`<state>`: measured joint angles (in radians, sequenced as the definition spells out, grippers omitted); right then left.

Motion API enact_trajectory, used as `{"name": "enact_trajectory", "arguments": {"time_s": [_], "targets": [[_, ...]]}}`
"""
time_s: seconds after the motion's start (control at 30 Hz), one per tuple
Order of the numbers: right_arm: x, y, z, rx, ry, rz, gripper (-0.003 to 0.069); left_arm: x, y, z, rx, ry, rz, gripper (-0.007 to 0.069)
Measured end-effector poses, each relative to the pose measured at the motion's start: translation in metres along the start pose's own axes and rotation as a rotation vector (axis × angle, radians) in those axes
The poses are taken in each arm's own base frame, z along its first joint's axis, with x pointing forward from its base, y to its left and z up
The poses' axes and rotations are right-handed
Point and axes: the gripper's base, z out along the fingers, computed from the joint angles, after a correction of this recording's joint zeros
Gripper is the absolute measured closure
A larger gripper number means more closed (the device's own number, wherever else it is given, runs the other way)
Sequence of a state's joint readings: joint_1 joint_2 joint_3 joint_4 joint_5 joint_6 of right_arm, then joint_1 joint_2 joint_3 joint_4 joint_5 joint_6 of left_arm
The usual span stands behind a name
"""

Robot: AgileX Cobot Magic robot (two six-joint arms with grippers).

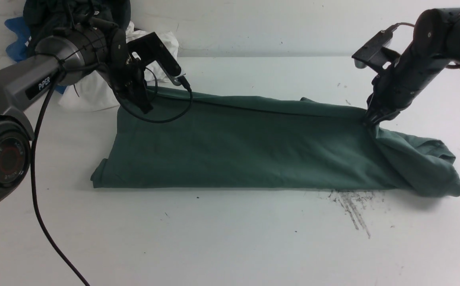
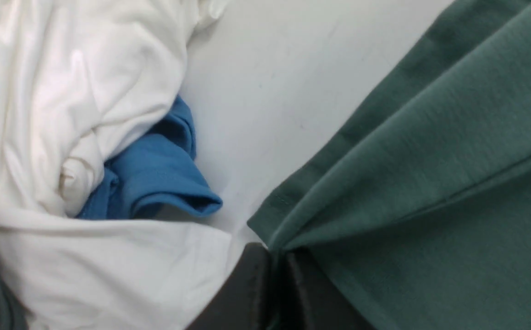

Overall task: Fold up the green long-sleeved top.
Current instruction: Use both arms to drag the lower edge of the fabric forward and fold it over the upper edge

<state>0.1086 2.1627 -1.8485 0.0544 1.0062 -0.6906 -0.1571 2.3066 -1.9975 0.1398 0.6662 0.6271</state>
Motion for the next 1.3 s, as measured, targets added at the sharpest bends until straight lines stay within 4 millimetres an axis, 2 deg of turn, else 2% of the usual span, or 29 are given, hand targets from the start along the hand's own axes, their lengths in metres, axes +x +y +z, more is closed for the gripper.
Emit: {"name": "enact_trajectory", "arguments": {"time_s": [0.17, 0.23, 0.33, 0.47, 0.5, 0.57, 0.67, 0.77, 0.9, 0.97, 1.0, 1.1, 1.17, 1.3], "targets": [[-0.002, -0.002, 0.000, 0.020, -0.024, 0.026, 0.0656, 0.003, -0.002, 0.008, -0.004, 0.001, -0.046, 0.0582], [-0.002, -0.003, 0.000, 0.026, -0.030, 0.028, 0.0656, 0.005, -0.004, 0.012, 0.000, 0.010, -0.062, 0.0550], [-0.002, -0.003, 0.000, 0.029, -0.033, 0.031, 0.0648, 0.007, -0.004, 0.017, -0.012, 0.023, -0.079, 0.0461], [-0.003, -0.005, 0.000, 0.042, -0.047, 0.064, 0.0621, 0.006, 0.003, 0.015, -0.064, 0.023, -0.158, 0.0298], [-0.003, -0.005, 0.000, 0.042, -0.047, 0.066, 0.0621, 0.006, 0.003, 0.015, -0.065, 0.024, -0.155, 0.0291], [-0.005, -0.007, 0.000, 0.061, -0.065, 0.097, 0.0590, 0.003, 0.009, 0.007, -0.076, 0.055, -0.299, 0.0211], [-0.006, -0.010, 0.000, 0.085, -0.089, 0.141, 0.0554, 0.002, 0.006, -0.002, -0.055, 0.144, -0.424, 0.0179], [-0.009, -0.012, -0.001, 0.106, -0.123, 0.195, 0.0524, 0.002, -0.005, -0.007, -0.018, 0.243, -0.453, 0.0197], [-0.008, -0.028, -0.003, 0.178, -0.213, 0.359, 0.0459, -0.003, -0.029, -0.012, 0.057, 0.353, -0.392, 0.0335], [-0.007, -0.033, -0.004, 0.194, -0.230, 0.401, 0.0444, -0.006, -0.033, -0.013, 0.075, 0.351, -0.375, 0.0398], [-0.001, -0.041, -0.005, 0.216, -0.229, 0.458, 0.0426, -0.007, -0.036, -0.013, 0.096, 0.350, -0.374, 0.0463], [0.014, -0.049, -0.005, 0.221, -0.159, 0.521, 0.0411, -0.009, -0.040, -0.013, 0.142, 0.341, -0.376, 0.0579], [0.020, -0.048, -0.009, 0.206, -0.100, 0.526, 0.0408, -0.010, -0.042, -0.014, 0.159, 0.335, -0.377, 0.0608], [0.024, -0.036, -0.045, 0.125, -0.011, 0.508, 0.0406, -0.011, -0.045, -0.014, 0.199, 0.335, -0.390, 0.0632]]}}
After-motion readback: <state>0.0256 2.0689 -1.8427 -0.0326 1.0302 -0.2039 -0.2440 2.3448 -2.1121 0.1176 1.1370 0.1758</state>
